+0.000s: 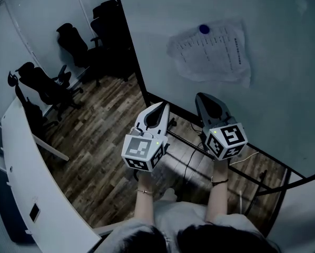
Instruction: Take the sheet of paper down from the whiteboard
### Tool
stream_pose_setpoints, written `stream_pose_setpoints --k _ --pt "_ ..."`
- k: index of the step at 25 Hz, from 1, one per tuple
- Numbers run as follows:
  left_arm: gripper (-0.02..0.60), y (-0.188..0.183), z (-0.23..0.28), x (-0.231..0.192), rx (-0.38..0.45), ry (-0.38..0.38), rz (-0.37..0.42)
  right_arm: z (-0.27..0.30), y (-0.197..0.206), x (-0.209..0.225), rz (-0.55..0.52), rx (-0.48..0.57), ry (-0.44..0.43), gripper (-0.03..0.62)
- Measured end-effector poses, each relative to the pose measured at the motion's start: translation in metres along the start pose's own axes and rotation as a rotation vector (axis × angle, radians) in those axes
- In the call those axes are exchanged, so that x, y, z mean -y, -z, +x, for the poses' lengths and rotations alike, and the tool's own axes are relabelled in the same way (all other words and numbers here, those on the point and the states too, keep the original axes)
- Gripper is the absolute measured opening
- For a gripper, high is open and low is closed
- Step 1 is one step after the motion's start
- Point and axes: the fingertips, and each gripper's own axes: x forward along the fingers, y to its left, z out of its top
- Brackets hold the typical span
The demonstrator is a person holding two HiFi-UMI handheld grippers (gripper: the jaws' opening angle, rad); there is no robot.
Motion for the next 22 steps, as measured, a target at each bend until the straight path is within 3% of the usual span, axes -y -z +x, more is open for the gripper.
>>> stream_pose_setpoints --k 3,10,15,22 --pt "0.005 0.003 0.012 -0.016 0.013 0.047 -0.029 0.019 0.001 -0.003 -0.008 0.003 0.016 0.000" --pt "0.005 -0.003 0.048 -0.029 0.029 0.170 -0.009 0.039 0.001 0.014 -0.033 0.026 0.108 0.000" --pt "0.005 -0.021 0.070 -0.027 0.101 0.268 -0.021 0.027 -0.001 0.032 -0.018 0.050 0.214 0.000" --pt "0.005 -0.049 0.112 -0.005 0.174 0.324 -0.039 -0.006 -0.005 0.085 0.017 -0.001 0.360 0.002"
